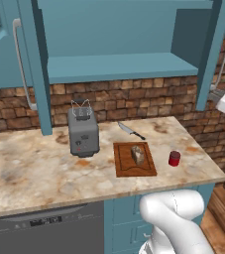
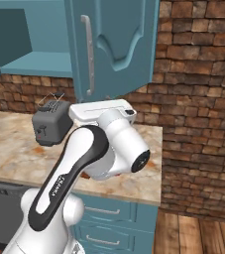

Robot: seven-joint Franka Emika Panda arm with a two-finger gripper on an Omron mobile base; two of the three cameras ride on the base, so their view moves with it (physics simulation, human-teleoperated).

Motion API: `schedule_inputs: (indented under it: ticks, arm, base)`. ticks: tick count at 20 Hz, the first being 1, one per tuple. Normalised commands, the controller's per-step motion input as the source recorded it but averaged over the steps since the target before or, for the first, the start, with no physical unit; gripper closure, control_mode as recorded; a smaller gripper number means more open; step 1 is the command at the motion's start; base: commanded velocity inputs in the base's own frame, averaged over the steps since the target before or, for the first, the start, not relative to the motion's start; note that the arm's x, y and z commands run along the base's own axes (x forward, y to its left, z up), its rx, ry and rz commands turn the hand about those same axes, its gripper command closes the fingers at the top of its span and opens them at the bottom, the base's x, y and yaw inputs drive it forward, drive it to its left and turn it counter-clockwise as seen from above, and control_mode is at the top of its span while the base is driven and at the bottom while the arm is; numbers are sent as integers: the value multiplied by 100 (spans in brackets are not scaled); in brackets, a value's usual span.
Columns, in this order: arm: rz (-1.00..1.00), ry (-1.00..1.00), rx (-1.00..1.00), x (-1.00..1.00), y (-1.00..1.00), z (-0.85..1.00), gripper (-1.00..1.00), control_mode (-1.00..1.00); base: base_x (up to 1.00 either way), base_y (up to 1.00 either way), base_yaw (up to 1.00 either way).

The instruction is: Pick the bread, place it on the cutting board, pick the jam, place it on the counter, and close the cabinet.

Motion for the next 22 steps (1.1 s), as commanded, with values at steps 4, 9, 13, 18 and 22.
schedule_inputs:
  ticks: [4,9,13,18,22]
  arm:
    - [5,0,0,0,21,2,-100,-100]
    - [4,0,0,0,17,0,-100,-100]
    - [3,0,0,0,16,3,-100,-100]
    - [2,0,0,3,19,7,-100,-100]
    - [2,0,0,9,22,8,-100,-100]
  base:
    - [0,0,0]
    - [0,0,0]
    - [0,0,0]
    - [0,0,0]
    - [0,0,0]
